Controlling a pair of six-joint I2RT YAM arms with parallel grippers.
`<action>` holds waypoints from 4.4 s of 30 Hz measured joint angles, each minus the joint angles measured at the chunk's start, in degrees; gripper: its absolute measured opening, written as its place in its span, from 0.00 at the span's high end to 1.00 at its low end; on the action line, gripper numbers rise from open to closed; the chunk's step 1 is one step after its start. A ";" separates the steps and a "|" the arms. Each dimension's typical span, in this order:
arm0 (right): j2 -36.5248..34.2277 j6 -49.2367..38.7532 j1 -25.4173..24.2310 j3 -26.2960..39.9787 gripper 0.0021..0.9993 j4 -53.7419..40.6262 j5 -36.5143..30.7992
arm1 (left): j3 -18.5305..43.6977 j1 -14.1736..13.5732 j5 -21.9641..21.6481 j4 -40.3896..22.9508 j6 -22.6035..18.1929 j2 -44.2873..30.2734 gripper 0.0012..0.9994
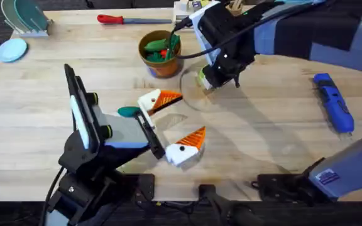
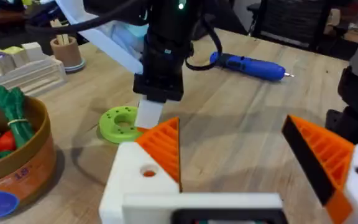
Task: Pick up the gripper from the table and insert it into the empty holder that is missing its gripper. Then pick up a screw, insert it into the mounting hole, and use the screwdriver to tighten it. Finally, clean up the table by picking up the vegetable and placing it into the bucket.
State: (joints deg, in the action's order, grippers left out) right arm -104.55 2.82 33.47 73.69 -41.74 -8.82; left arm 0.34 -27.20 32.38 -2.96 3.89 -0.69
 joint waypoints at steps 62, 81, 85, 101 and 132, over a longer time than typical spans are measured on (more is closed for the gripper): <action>13.79 0.23 8.52 14.71 1.00 -14.89 -0.12 | 0.00 0.00 0.01 0.00 0.00 0.00 0.01; 13.09 3.63 24.02 26.67 1.00 -18.78 8.35 | 0.00 0.00 0.00 0.00 0.00 0.01 0.01; 11.42 4.07 24.02 26.67 1.00 -19.39 9.72 | 0.00 0.00 0.02 0.00 -0.01 0.02 0.01; 8.42 4.47 24.06 26.67 1.00 -19.74 14.57 | 0.00 0.00 0.02 -0.02 -0.01 0.00 0.01; 6.14 4.21 24.06 26.71 1.00 -18.57 13.85 | 0.00 0.00 0.00 -0.07 0.12 0.00 0.01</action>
State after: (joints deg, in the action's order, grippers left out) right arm -98.42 7.03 57.53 100.40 -60.31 5.03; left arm 0.34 -27.20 32.38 -3.03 4.01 -0.69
